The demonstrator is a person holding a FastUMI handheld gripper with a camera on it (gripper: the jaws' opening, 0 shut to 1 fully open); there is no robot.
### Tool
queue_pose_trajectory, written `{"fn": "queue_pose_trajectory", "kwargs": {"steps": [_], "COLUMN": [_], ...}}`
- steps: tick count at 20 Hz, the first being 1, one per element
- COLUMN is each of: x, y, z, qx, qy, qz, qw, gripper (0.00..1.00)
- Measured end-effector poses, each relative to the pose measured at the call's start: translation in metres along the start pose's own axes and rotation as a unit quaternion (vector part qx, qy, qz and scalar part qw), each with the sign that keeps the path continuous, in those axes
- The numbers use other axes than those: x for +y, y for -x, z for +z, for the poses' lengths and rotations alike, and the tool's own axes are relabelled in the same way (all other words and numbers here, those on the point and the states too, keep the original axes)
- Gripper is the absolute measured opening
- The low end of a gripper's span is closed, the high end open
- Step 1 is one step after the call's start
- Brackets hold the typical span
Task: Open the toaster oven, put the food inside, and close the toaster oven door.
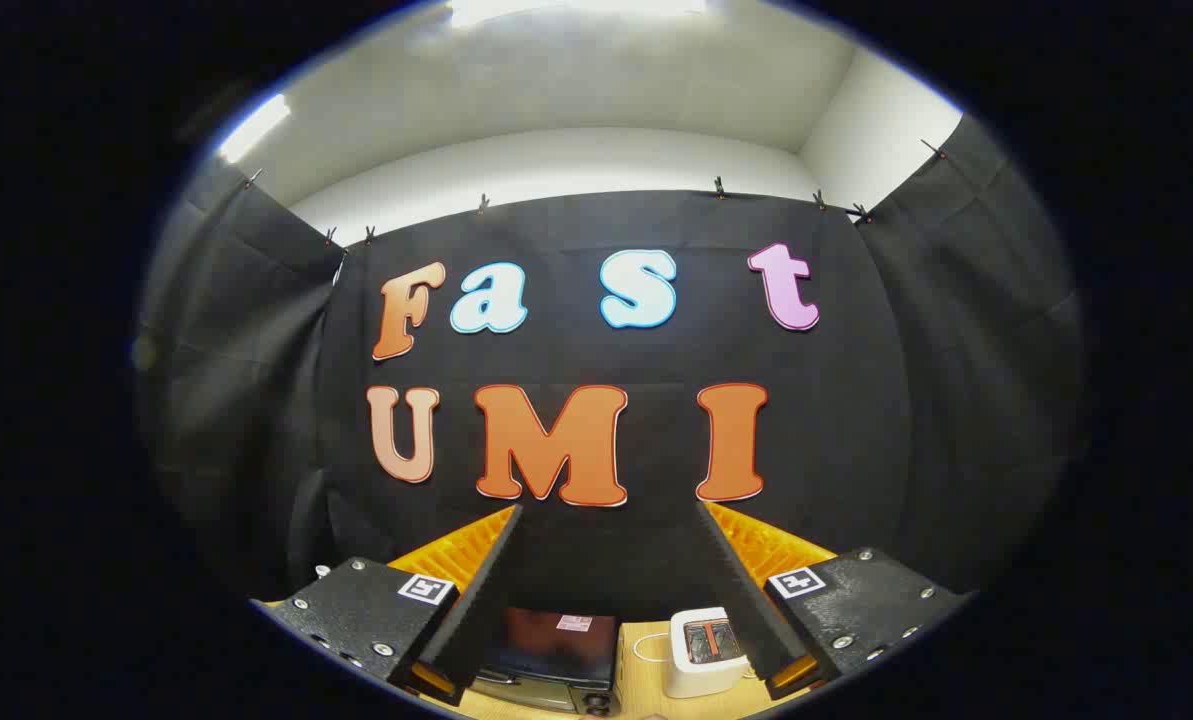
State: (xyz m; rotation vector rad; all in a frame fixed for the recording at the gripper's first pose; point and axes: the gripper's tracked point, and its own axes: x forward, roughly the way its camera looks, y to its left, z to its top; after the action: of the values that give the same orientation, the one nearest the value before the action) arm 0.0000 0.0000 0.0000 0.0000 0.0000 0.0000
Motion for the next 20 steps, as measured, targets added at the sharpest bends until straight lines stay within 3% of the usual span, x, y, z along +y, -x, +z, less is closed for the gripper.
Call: {"fn": "queue_pose_trajectory", "kwargs": {"steps": [13, 17, 20], "x": [0.045, 0.06, 0.08], "y": [-0.005, -0.011, -0.014], "z": [-0.008, -0.044, -0.096], "qx": [0.019, 0.055, 0.112], "qy": [0.006, 0.018, 0.013], "qz": [0.005, 0.005, 0.014], "qw": [1.0, 0.998, 0.994], "gripper": [0.98, 0.99, 0.99]}}
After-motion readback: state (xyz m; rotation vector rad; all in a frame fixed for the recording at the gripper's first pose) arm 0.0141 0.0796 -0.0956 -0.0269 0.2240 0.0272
